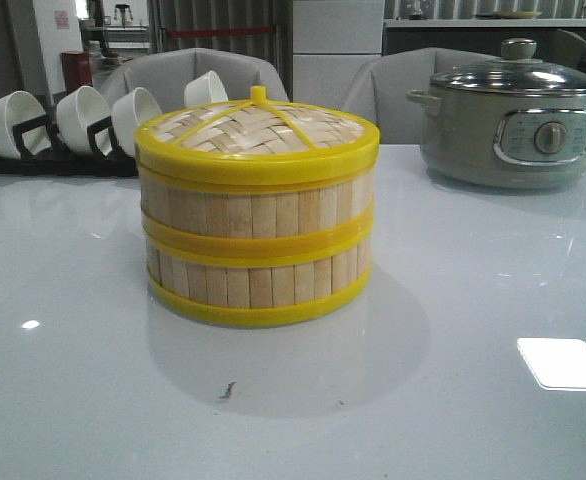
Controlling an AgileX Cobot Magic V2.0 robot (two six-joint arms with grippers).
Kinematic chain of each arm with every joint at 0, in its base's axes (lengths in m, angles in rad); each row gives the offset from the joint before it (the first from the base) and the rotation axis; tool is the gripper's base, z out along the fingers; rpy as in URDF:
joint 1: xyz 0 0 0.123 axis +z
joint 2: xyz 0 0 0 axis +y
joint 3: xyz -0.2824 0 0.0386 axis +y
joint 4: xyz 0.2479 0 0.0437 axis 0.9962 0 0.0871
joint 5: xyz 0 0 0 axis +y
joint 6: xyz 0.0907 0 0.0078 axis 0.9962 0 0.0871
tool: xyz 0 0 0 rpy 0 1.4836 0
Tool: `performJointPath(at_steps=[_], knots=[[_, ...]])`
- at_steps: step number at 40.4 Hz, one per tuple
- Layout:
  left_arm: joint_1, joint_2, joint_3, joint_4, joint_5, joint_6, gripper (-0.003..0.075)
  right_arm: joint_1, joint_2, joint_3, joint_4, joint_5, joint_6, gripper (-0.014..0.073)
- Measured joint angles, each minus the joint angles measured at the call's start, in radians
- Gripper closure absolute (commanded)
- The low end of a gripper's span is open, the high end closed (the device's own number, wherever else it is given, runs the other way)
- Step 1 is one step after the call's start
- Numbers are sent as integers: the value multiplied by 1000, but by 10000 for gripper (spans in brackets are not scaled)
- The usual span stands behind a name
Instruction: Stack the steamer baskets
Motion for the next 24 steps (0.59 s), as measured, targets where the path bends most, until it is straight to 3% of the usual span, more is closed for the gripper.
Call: performJointPath(at_steps=[16, 19, 22, 23, 24], knots=[[0, 0, 0, 0, 0, 0, 625, 0, -68, 206, 0, -72, 0, 222], [0, 0, 0, 0, 0, 0, 625, 0, -82, 222, 0, -76, 0, 334], [0, 0, 0, 0, 0, 0, 625, 0, -87, 226, 0, -78, 0, 540], [0, 0, 0, 0, 0, 0, 625, 0, -87, 226, 0, -78, 0, 561], [0, 0, 0, 0, 0, 0, 625, 0, -87, 226, 0, -78, 0, 527]])
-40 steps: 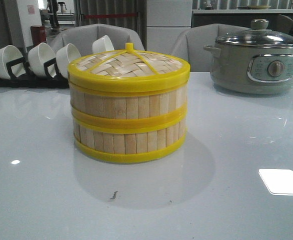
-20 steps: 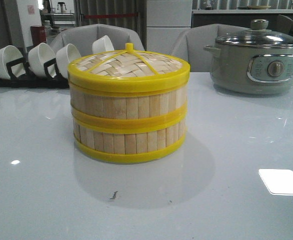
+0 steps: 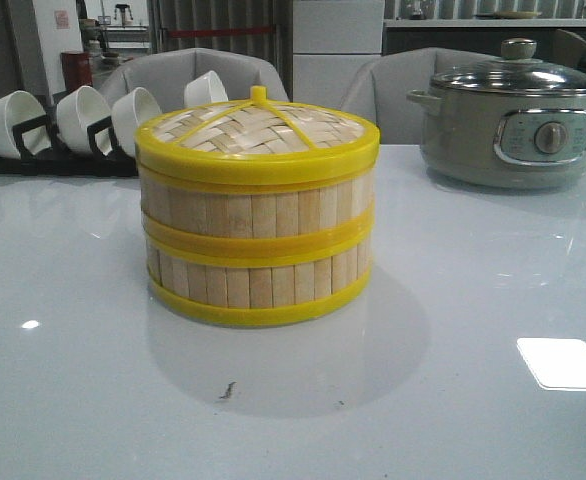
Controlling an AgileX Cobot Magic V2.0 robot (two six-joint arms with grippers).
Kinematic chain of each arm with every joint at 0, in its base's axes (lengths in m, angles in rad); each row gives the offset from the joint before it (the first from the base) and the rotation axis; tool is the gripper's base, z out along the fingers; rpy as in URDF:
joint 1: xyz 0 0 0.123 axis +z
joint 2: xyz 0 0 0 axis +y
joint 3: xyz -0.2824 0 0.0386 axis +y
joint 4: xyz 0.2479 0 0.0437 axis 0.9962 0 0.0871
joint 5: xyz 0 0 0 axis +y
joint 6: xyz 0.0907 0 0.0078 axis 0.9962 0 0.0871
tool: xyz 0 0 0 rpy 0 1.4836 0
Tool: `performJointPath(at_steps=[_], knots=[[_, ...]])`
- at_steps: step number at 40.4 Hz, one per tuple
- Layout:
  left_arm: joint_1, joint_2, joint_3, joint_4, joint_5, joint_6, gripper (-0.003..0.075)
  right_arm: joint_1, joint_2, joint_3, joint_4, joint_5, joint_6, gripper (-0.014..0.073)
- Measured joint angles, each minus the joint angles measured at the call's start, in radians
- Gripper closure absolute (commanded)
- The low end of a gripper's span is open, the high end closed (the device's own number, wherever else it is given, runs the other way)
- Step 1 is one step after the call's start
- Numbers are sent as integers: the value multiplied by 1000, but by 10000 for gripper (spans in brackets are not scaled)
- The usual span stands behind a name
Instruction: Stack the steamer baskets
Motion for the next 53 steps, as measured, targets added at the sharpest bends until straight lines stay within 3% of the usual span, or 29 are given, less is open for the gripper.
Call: performJointPath(at_steps=[53], knots=[[0, 0, 0, 0, 0, 0, 625, 0, 0, 0, 0, -5, 0, 526]])
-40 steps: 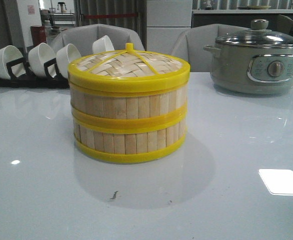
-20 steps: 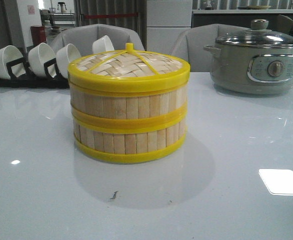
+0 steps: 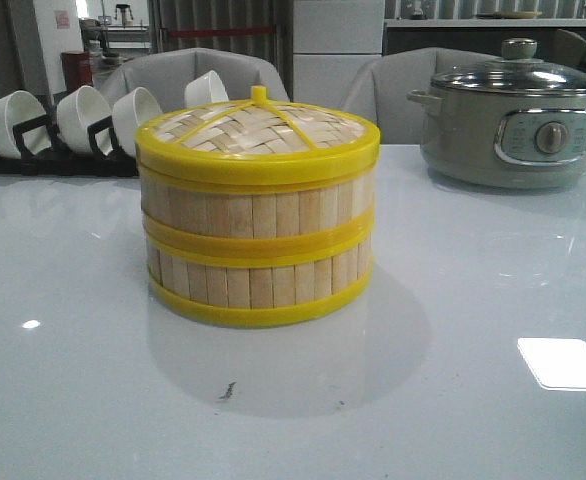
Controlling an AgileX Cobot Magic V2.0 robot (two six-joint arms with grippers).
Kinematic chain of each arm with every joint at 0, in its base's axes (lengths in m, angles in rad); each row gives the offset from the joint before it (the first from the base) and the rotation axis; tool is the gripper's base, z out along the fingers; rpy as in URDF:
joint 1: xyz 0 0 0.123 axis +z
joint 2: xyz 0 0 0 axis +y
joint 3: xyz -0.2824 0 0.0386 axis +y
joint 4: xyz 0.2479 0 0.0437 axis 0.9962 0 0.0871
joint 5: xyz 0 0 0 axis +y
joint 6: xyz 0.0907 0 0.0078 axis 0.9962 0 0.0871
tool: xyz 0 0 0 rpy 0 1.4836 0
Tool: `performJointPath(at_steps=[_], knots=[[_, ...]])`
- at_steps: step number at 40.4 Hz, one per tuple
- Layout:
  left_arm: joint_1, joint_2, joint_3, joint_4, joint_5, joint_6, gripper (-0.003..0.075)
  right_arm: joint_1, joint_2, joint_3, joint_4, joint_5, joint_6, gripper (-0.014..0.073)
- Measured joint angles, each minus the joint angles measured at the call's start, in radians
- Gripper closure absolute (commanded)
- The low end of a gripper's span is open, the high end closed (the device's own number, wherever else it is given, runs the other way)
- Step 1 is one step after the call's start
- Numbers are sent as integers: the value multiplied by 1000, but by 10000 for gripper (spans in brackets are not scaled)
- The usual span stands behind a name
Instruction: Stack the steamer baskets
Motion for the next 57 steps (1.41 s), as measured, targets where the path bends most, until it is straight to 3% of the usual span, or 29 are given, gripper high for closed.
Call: performJointPath(at_steps=[22, 29, 34, 40, 48, 57], knots=[[0, 0, 0, 36, -5, 0, 625, 0, 0, 0, 0, 0, 0, 526], [6, -47, 38, 85, -200, 0, 625, 0, 0, 0, 0, 0, 0, 526], [36, -165, 187, 96, -487, 0, 625, 0, 0, 0, 0, 0, 0, 526], [64, -341, 405, 78, -675, 0, 625, 0, 0, 0, 0, 0, 0, 526], [95, -545, 626, 21, -706, 0, 625, 0, 0, 0, 0, 0, 0, 526], [115, -675, 717, -11, -705, -2, 625, 0, 0, 0, 0, -2, 0, 526]])
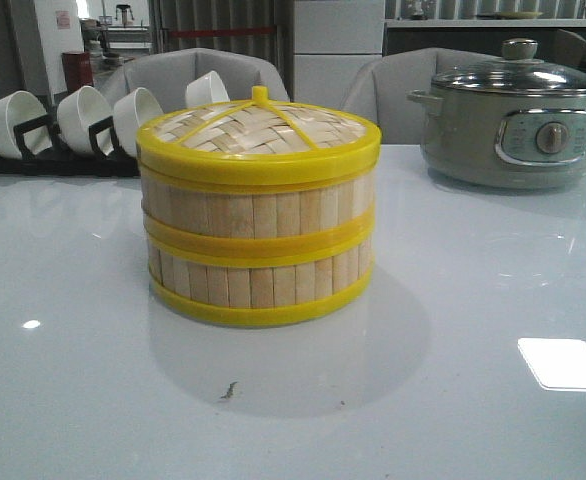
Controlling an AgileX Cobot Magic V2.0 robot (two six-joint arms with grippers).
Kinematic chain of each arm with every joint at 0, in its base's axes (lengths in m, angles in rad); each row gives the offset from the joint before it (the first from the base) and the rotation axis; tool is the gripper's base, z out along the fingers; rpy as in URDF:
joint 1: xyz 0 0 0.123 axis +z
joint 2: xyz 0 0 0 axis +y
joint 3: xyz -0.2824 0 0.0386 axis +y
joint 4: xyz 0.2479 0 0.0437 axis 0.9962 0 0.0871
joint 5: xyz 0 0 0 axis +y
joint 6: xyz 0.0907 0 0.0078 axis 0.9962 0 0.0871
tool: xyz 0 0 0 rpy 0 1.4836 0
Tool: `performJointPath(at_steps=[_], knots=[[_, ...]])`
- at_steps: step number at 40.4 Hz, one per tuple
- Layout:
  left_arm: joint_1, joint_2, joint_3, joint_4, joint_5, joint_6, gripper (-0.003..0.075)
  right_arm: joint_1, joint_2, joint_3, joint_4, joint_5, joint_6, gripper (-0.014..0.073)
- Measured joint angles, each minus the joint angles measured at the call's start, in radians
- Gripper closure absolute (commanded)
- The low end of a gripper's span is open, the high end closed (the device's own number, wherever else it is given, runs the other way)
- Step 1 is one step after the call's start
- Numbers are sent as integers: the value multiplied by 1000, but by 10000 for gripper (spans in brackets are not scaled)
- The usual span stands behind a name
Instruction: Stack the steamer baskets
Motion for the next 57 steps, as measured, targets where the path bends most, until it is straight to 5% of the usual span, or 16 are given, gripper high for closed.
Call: performJointPath(at_steps=[57], knots=[[13, -9, 0, -30, -44, 84, 625, 0, 0, 0, 0, 0, 0, 526]])
